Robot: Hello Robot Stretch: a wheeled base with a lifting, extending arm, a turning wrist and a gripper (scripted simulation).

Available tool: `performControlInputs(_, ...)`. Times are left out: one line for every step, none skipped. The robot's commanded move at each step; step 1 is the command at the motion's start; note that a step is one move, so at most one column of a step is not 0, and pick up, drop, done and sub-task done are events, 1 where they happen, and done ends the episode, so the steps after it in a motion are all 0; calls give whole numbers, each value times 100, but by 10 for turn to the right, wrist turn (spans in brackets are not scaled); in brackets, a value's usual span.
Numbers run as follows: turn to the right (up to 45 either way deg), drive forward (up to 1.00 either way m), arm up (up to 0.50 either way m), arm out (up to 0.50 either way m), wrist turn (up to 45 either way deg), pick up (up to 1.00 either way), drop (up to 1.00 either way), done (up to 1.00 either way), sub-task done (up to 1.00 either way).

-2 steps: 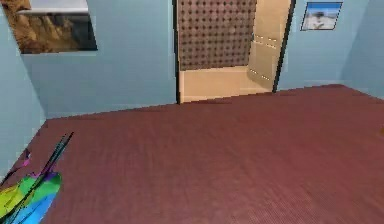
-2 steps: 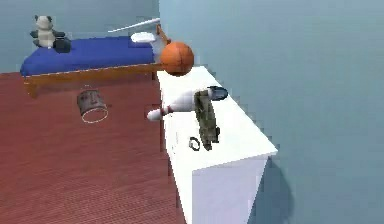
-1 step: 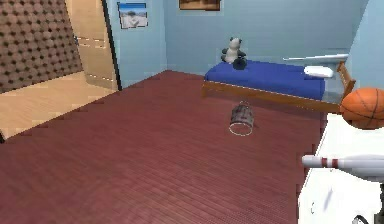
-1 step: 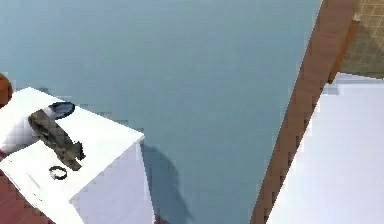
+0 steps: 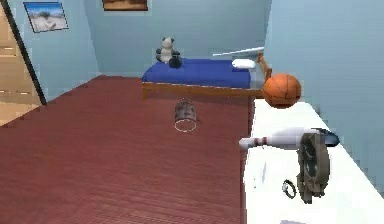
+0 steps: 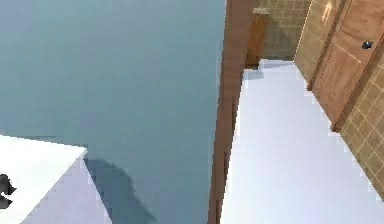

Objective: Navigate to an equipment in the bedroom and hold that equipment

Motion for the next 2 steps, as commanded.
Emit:
performControlInputs(0,100,0,0,0,0,0,0,0)
performControlInputs(60,0,0,0,0,0,0,0,0)
